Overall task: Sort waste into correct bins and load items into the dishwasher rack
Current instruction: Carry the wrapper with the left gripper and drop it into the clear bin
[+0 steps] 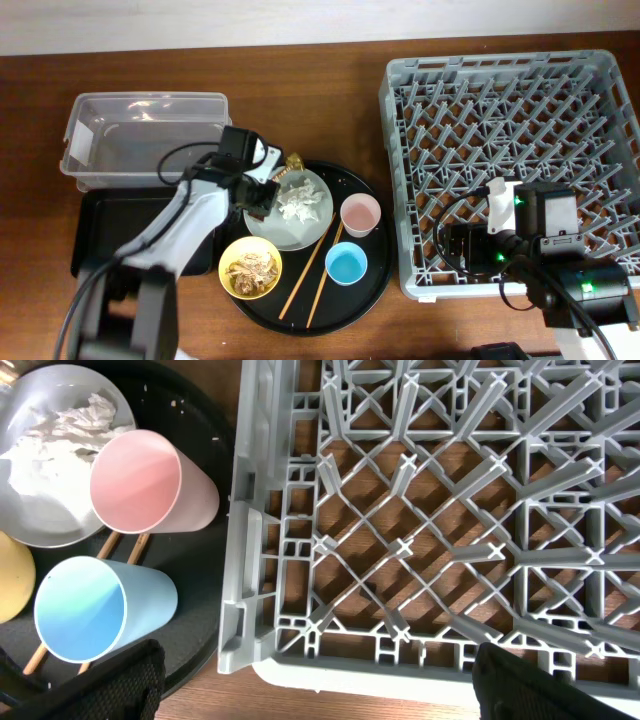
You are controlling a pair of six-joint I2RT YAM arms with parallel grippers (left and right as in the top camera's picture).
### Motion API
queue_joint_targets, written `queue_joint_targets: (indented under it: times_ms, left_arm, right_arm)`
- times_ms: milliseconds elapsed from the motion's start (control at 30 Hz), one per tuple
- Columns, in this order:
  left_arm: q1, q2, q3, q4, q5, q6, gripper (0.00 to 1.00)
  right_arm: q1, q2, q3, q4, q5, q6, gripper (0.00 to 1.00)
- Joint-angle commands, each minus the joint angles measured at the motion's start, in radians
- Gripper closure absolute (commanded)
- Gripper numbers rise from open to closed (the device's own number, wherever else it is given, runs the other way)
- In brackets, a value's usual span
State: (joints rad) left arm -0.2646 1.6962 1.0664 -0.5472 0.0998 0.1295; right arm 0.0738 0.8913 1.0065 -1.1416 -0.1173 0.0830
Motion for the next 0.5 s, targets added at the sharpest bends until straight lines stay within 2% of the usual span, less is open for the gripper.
queue_joint_targets:
  times_ms: [0,133,300,400,433,467]
  left_arm:
    - [0.022,-0.171,0.032,0.003,-0.099,-0.064,1.0]
    - [0.125,-0.267,0.032,0.097,-0.199,-0.184,0.99]
    - [0.243,-0.203,0.032,0.211,-0.198,-0.423,0.99]
    - [0.27,-0.143,0.032,0.264,-0.198,-0.455,0.72]
    - [0.274,-0.126,0.032,0.275,-0.195,-0.455,0.52]
    - [0.274,-0.121,0.032,0.278,-0.193,-0.455,0.42]
  right_arm:
    - [0.005,-0.001,0.023,-0.001,-0.006,0.011,0.01]
    - [0.005,-0.001,0.023,0.0,-0.006,0.011,0.01]
    - [0.005,-0.001,0.023,0.0,-0.006,0.011,0.01]
    - [0.005,-0.001,0.023,-0.001,-0.006,0.011,0.01]
    - [0.005,-0.001,0.023,-0.001,-0.006,0.011,0.01]
    - [0.005,-0.001,0.023,-0.001,-0.006,0.011,0.01]
